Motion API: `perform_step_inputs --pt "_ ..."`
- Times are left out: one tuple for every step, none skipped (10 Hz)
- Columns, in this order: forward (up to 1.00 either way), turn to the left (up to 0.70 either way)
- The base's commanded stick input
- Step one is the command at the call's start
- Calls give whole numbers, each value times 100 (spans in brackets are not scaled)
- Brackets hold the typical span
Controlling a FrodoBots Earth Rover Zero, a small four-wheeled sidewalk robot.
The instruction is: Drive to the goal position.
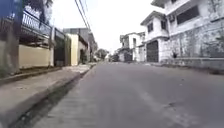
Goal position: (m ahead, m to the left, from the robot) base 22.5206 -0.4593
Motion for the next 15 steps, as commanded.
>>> perform_step_inputs --pt "85 0" --pt "85 0" --pt "85 0" --pt "85 0" --pt "85 0" --pt "85 0" --pt "85 0" --pt "85 0" --pt "85 0" --pt "85 0" --pt "85 0" --pt "85 0" --pt "85 0" --pt "85 0" --pt "86 0"
